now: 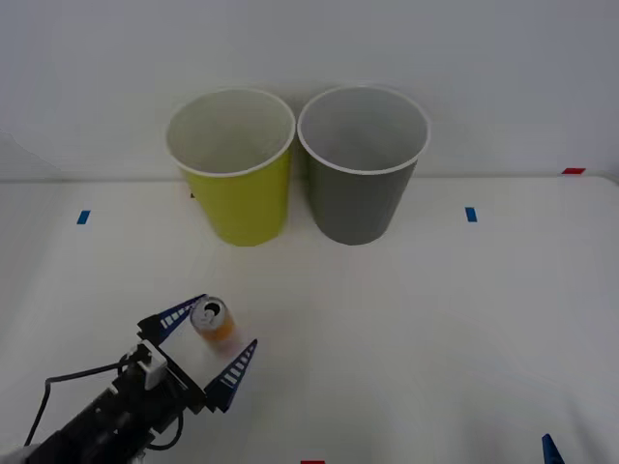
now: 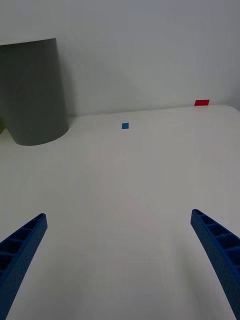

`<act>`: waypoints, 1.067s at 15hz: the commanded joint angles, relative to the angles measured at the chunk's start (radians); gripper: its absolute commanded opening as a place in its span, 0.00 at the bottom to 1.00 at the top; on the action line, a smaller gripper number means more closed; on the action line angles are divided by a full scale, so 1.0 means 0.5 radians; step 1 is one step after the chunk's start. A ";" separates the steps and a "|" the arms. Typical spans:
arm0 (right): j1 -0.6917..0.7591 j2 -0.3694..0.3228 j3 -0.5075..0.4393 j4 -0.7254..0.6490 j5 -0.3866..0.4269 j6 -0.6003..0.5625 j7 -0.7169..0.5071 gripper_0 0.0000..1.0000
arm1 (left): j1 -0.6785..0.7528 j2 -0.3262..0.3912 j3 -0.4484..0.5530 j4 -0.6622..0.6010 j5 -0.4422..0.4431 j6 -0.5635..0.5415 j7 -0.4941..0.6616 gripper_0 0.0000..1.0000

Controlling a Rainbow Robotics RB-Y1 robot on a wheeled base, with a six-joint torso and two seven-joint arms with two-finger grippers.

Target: Put cans in the gray bin and PET bottles in the light green bin.

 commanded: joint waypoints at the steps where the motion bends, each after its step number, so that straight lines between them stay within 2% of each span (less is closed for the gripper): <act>1: 0.000 0.000 0.000 0.000 0.000 0.000 0.000 1.00 | -0.023 -0.047 -0.003 0.005 0.004 -0.002 0.003 1.00; 7: 0.000 0.000 0.000 0.000 0.000 0.000 0.000 1.00 | -0.066 -0.047 0.001 0.005 0.044 -0.002 0.040 0.99; 9: 0.000 0.000 0.000 0.000 0.000 0.000 0.000 1.00 | -0.066 -0.047 0.001 0.005 0.047 -0.002 0.046 0.87; 10: 0.000 0.000 0.000 0.000 0.000 0.000 0.000 1.00 | -0.066 -0.047 0.001 0.005 0.044 0.001 0.046 0.72; 11: 0.000 0.000 0.000 0.000 0.000 0.000 0.000 1.00 | -0.066 -0.047 0.001 0.005 0.035 0.001 0.046 0.28; 12: 0.000 0.000 0.000 0.000 0.000 0.000 0.000 1.00 | -0.066 -0.047 0.001 0.005 0.035 -0.002 0.043 0.17; 14: 0.000 0.000 0.000 0.000 0.000 0.000 0.000 1.00 | -0.062 -0.041 0.001 0.005 0.035 -0.002 0.043 0.07; 16: 0.000 0.000 0.000 0.000 0.000 0.000 0.000 1.00 | -0.066 -0.035 0.001 0.008 0.032 -0.002 0.043 0.04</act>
